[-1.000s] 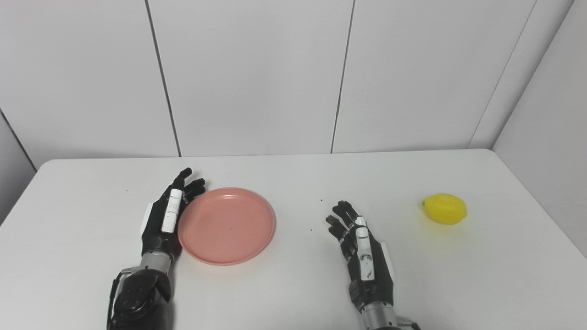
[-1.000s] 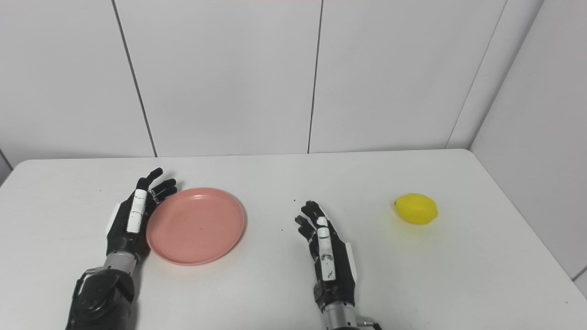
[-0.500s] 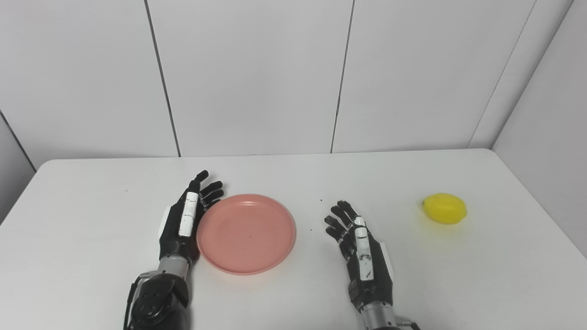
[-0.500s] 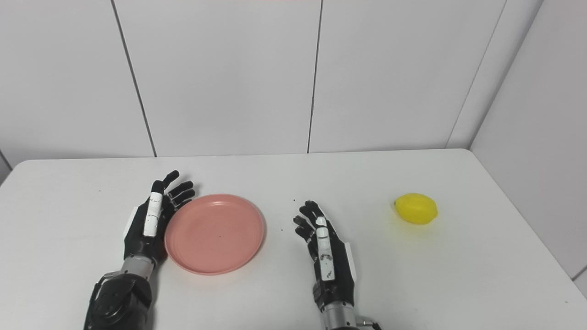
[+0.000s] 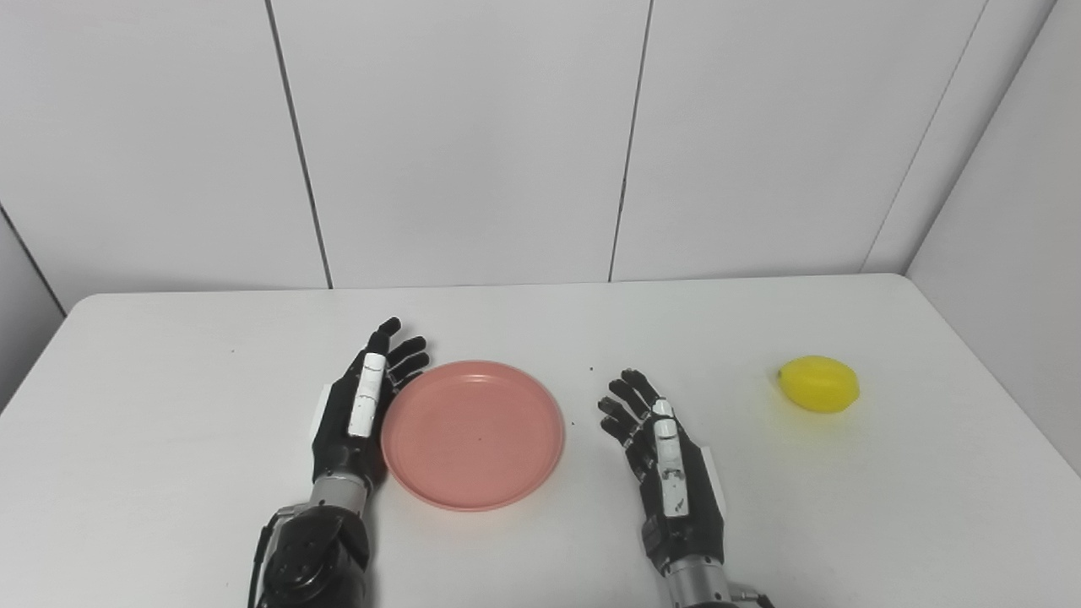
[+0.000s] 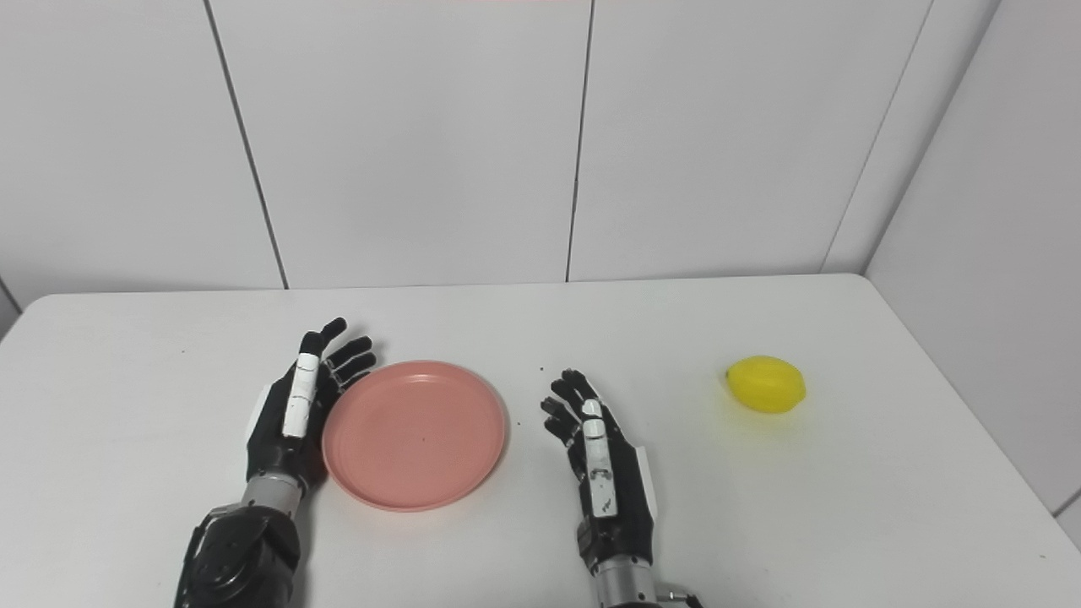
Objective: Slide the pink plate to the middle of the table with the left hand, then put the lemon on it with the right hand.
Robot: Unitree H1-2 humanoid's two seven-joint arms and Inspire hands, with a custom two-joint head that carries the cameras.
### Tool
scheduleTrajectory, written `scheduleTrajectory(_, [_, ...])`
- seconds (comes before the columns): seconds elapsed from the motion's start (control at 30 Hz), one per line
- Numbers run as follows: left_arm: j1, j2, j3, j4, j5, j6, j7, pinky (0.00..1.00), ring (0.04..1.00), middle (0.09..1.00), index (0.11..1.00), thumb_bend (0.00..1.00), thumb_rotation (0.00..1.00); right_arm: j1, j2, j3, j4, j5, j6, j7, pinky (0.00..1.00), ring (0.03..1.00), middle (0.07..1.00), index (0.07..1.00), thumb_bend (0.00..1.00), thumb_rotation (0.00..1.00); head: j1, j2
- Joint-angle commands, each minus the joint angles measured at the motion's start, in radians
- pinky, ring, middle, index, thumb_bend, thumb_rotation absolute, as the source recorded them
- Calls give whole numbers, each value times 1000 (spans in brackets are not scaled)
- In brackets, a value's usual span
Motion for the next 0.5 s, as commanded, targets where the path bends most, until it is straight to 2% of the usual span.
scheduleTrajectory(0.0, [-16,-16,-4,-21,10,18,13,819,787,771,840,841,787,47,9,-4,74,11,-35,7,847,816,846,831,738,885,0,0])
scheduleTrajectory(0.33, [-19,-25,-6,-16,19,8,19,820,777,765,836,815,778,44,9,-2,76,3,-40,2,843,814,841,830,733,874,-9,1])
scheduleTrajectory(0.47, [-23,-28,-3,-7,13,9,18,830,779,763,838,812,775,42,0,3,86,-40,-71,-10,846,815,837,832,702,888,-14,-3])
